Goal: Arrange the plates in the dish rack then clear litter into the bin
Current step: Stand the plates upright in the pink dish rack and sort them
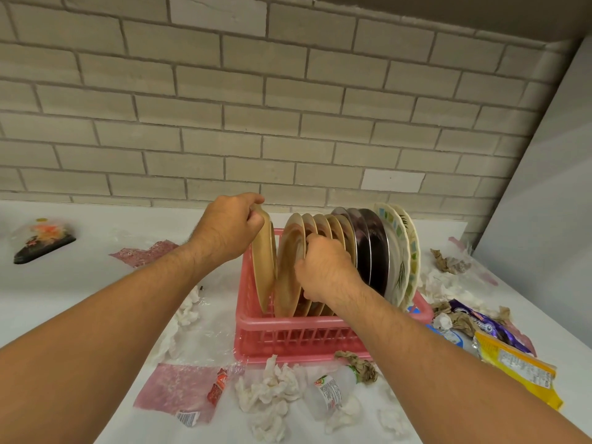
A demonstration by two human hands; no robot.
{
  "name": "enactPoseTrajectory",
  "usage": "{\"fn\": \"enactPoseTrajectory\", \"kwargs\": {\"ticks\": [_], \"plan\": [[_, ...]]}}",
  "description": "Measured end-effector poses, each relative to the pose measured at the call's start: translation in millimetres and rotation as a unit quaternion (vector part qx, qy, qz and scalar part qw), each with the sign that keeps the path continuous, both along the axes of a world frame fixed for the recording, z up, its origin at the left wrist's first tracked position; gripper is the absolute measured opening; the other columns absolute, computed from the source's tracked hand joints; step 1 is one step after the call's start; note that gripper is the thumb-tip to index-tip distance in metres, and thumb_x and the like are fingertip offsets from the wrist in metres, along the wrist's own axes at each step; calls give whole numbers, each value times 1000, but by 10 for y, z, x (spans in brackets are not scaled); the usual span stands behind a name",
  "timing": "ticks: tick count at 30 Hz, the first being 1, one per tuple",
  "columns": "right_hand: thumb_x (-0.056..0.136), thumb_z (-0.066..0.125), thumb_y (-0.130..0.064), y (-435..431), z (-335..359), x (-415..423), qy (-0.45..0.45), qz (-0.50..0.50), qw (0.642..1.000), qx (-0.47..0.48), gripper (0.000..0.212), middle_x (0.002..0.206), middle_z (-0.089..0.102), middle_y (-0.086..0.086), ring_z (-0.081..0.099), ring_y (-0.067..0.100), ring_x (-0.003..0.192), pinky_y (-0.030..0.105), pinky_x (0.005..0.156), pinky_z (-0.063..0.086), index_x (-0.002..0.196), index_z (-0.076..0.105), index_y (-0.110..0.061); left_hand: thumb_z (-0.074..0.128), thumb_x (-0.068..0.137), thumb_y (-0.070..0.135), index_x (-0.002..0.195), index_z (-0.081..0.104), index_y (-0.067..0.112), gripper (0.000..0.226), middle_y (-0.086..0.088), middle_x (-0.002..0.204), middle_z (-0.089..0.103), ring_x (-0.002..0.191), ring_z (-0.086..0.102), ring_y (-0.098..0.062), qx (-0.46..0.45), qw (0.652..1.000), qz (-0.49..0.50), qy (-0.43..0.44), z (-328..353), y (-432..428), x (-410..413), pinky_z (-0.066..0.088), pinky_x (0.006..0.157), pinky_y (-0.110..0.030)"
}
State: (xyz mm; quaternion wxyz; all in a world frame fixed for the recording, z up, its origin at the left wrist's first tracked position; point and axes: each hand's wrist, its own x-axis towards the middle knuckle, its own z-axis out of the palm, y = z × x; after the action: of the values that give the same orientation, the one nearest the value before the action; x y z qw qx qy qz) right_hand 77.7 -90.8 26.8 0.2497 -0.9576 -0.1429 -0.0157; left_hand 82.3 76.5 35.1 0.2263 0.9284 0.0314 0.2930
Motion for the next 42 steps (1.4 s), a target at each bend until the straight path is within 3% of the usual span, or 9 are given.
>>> {"fn": "enactPoseTrajectory", "kwargs": {"ticks": [8,13,21,30,37,42], "plan": [[88,61,-4,-9,59,7,51,1,998,-25,11,85,65,6,65,19,71,31,66,59,90,54,-13,43,92,16,129,57,19,39,7,57,54,55,53,-12,0,1000,6,2,20,38,-18,33,49,-20],[88,62,-3,-19,65,17,71,-2,997,3,18,89,65,6,67,19,73,29,63,58,101,54,-12,43,94,16,129,56,18,38,7,58,53,54,53,-11,-3,1000,7,2,22,51,-34,35,49,-20],[91,58,-4,-1,35,29,78,-16,996,35,19,92,66,9,70,24,79,37,72,61,108,53,-11,43,93,15,129,57,17,38,7,58,53,55,53,-11,-5,1000,6,-2,24,72,-50,36,50,-21],[85,67,-3,19,102,11,67,-21,997,-29,36,93,64,8,65,18,72,24,52,50,117,51,-8,44,92,15,129,58,17,39,9,58,51,55,53,-12,-18,1000,3,-4,35,69,-53,40,52,-22],[90,60,-4,44,82,37,71,-22,997,-32,14,85,67,9,70,22,74,35,68,61,102,56,-7,44,93,15,130,56,18,39,8,56,50,52,50,-11,-16,1000,4,-1,16,49,-38,36,49,-21],[88,61,-5,67,65,64,43,-9,997,-57,27,91,66,8,69,23,78,37,72,61,114,56,-9,43,94,15,130,56,18,39,8,56,50,51,50,-10,-16,1000,4,1,5,36,-25,35,48,-20]]}}
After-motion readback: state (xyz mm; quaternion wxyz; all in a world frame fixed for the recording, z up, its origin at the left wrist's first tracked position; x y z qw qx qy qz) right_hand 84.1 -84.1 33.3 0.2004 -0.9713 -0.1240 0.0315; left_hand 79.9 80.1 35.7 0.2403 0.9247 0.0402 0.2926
